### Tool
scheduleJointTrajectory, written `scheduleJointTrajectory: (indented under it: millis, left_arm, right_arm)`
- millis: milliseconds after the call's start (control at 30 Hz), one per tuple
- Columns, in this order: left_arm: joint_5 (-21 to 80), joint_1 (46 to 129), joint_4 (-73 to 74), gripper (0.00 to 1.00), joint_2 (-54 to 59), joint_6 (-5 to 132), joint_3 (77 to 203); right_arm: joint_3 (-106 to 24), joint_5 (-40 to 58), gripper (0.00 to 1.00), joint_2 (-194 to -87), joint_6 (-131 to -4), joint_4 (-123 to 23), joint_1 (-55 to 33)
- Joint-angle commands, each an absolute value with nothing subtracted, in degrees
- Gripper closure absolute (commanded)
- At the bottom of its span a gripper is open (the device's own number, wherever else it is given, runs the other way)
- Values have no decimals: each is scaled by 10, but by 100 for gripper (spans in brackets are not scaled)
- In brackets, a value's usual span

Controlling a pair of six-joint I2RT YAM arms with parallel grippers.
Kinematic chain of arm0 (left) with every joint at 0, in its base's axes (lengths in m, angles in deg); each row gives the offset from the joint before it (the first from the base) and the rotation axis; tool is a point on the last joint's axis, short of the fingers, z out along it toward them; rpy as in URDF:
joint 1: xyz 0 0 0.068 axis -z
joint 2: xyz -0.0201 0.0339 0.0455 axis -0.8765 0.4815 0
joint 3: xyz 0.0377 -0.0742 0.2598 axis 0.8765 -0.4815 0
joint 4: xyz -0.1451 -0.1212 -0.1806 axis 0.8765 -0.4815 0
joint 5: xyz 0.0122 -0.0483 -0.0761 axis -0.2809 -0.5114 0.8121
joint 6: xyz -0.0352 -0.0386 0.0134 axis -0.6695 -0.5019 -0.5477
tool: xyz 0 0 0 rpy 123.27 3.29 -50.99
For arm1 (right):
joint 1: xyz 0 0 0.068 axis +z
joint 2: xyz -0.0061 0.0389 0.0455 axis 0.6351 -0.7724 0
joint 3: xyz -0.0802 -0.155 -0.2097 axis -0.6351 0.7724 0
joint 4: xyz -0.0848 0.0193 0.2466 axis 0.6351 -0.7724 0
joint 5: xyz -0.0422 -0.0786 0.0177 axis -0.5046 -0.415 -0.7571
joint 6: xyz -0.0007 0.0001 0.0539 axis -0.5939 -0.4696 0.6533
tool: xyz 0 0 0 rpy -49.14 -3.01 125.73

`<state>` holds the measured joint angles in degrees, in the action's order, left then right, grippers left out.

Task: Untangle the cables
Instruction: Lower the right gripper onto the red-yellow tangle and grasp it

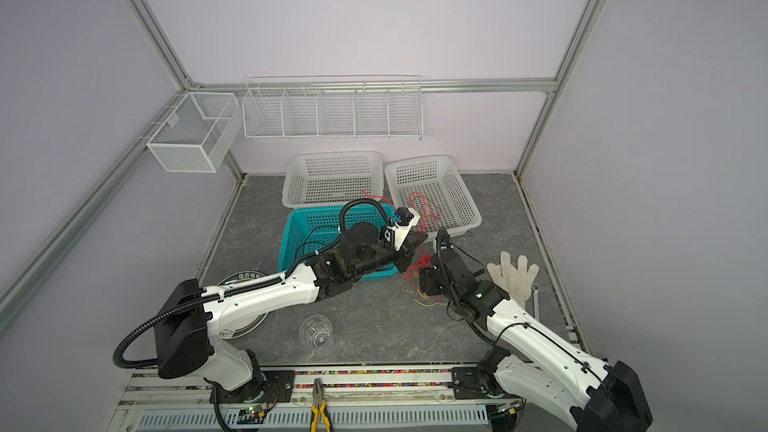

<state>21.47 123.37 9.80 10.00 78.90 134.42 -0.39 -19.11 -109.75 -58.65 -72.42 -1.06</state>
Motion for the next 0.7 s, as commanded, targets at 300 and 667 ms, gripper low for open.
scheduleJointTrajectory:
  millis: [300, 667]
  left_arm:
    - [160, 1233, 77, 100, 57, 795, 1348]
    - [50, 1219, 4, 100, -1, 818, 1346]
  right_arm:
    - [-13, -213, 94, -1116, -576, -699, -32]
    - [2, -217, 94, -1060, -578, -766, -87]
